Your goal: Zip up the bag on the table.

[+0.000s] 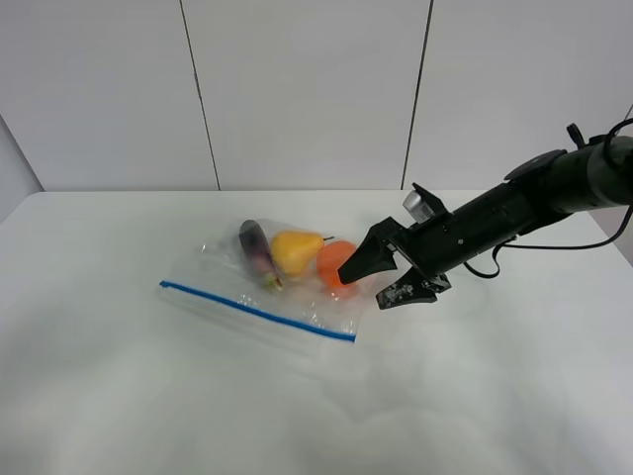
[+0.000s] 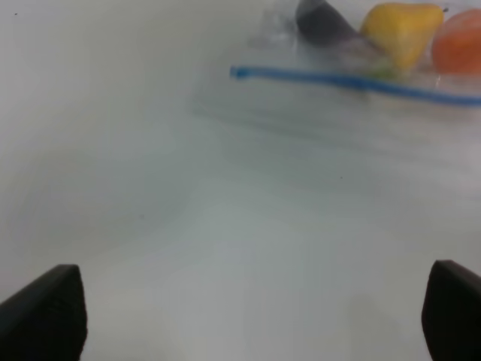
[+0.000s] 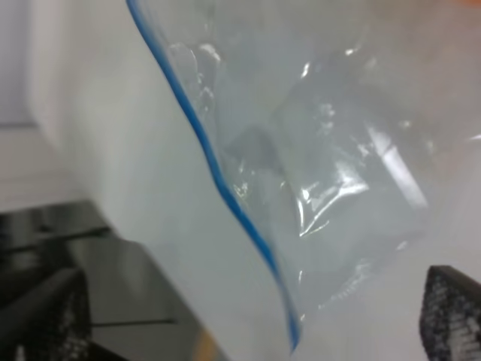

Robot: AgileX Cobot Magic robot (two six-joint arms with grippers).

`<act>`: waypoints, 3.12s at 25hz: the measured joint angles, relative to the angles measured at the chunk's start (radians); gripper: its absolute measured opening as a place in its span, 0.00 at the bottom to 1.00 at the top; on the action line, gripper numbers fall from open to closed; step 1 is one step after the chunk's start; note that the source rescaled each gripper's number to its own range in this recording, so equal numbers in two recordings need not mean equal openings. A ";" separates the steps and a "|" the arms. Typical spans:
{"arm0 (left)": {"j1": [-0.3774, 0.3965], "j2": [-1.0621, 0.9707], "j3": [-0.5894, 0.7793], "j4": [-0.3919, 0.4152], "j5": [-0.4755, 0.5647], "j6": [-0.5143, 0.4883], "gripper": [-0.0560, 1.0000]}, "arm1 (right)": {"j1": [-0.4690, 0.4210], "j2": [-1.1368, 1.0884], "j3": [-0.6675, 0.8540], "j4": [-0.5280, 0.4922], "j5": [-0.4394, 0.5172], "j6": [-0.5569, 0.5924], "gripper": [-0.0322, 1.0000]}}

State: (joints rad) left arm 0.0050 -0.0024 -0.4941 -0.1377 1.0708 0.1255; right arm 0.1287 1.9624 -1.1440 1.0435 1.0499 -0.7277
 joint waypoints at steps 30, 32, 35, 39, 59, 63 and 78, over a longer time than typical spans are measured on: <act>0.000 0.000 0.000 0.000 0.000 0.000 1.00 | -0.175 -0.038 -0.441 -0.915 0.162 0.566 0.99; 0.000 0.000 0.000 0.000 0.000 0.000 1.00 | -0.175 -0.079 -0.393 -0.914 0.161 0.571 0.99; 0.000 0.000 0.000 0.000 0.000 0.000 1.00 | -0.175 -0.184 -0.268 -0.914 0.161 0.573 0.99; 0.000 0.000 0.000 0.000 0.000 0.000 1.00 | -0.175 -0.374 -0.036 -0.918 0.163 0.573 0.99; 0.000 0.000 0.000 0.000 0.000 0.000 1.00 | -0.175 -1.509 0.648 -0.947 -0.025 0.626 0.99; 0.000 0.000 0.000 0.000 0.000 0.000 1.00 | -0.159 -1.653 0.650 -0.969 -0.027 0.648 0.99; 0.000 0.000 0.000 0.000 0.000 0.000 1.00 | -0.117 -1.965 0.654 -0.983 -0.026 0.665 0.99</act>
State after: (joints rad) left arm 0.0050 -0.0024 -0.4941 -0.1377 1.0708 0.1255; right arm 0.0121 -0.0025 -0.4895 0.0605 1.0235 -0.0626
